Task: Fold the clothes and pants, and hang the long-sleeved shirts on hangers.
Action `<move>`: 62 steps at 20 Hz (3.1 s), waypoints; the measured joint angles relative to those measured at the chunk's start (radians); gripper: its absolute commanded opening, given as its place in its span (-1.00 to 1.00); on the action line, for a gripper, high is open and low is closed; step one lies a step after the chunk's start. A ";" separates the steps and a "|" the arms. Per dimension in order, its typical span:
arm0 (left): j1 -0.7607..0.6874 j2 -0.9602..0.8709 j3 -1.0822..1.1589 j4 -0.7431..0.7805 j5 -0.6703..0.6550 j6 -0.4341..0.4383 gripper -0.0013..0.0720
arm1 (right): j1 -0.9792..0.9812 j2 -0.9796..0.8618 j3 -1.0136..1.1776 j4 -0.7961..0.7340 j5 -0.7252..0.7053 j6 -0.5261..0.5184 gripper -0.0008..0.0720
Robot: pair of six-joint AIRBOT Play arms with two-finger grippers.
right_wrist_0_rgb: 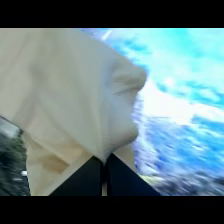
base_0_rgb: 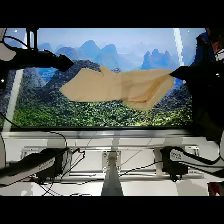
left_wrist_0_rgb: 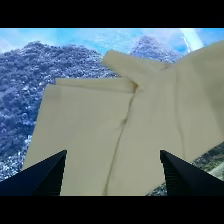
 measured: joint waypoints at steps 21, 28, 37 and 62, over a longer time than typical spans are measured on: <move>-0.002 -0.552 0.003 -0.051 -0.088 -0.043 0.19 | 0.000 0.169 0.064 -0.296 0.011 0.123 -0.94; -0.056 -0.575 0.024 -0.023 -0.211 0.055 -0.91 | 0.000 0.171 0.065 -0.248 0.005 0.124 -0.94; 0.133 -0.153 0.250 -0.251 -0.245 0.113 -0.91 | 0.000 0.263 0.117 -0.063 -0.161 0.124 -0.94; 0.389 0.112 0.142 0.065 -0.068 -0.129 -0.91 | 0.000 0.369 0.066 0.038 0.016 0.238 -0.94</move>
